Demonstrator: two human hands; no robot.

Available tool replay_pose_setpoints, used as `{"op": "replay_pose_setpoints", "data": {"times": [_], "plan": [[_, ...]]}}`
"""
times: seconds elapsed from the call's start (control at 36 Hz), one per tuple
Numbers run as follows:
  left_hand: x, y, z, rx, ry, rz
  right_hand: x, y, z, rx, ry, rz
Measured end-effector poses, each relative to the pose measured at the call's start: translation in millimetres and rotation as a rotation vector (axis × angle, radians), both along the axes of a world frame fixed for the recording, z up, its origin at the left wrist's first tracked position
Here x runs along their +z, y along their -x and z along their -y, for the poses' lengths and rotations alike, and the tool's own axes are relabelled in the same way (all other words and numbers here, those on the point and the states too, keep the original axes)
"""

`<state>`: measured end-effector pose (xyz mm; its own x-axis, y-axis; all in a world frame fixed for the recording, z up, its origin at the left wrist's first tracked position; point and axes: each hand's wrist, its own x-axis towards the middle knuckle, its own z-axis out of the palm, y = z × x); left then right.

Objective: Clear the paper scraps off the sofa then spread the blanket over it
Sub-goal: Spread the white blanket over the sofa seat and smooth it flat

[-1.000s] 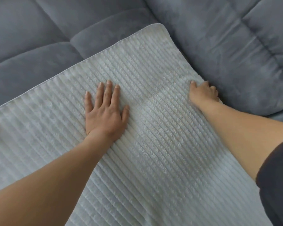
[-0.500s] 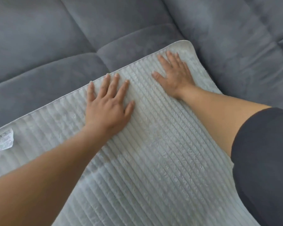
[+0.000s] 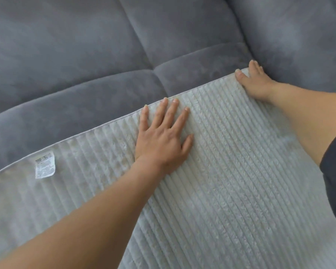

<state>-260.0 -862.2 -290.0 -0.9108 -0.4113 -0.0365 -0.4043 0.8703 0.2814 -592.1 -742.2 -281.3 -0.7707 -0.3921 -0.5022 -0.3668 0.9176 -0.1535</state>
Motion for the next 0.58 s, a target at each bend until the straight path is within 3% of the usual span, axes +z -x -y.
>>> {"op": "replay_pose_setpoints", "data": {"times": [0.06, 0.17, 0.31, 0.36, 0.44, 0.58], "plan": [[0.9, 0.5, 0.6, -0.005, -0.008, 0.006, 14.5, -6.1, -8.5, -0.014, 0.016, -0.055], [2.7, 0.4, 1.7, -0.017, -0.013, 0.03, 23.8, -48.6, -28.0, -0.131, 0.12, -0.366], [3.7, -0.5, 1.6, -0.024, -0.019, 0.026, 6.7, -64.2, -34.0, -0.122, -0.04, -0.16], [5.0, -2.0, 4.3, -0.029, -0.027, 0.023, 10.8, -56.4, -26.9, -0.124, -0.052, -0.183], [15.0, -5.4, 2.4, -0.052, -0.026, 0.063, 29.0, -66.9, -19.2, -0.098, 0.022, -0.32], [52.4, -33.5, -43.0, -0.051, -0.062, -0.017, 63.4, -145.7, -32.6, 0.152, 0.193, -0.26]]}}
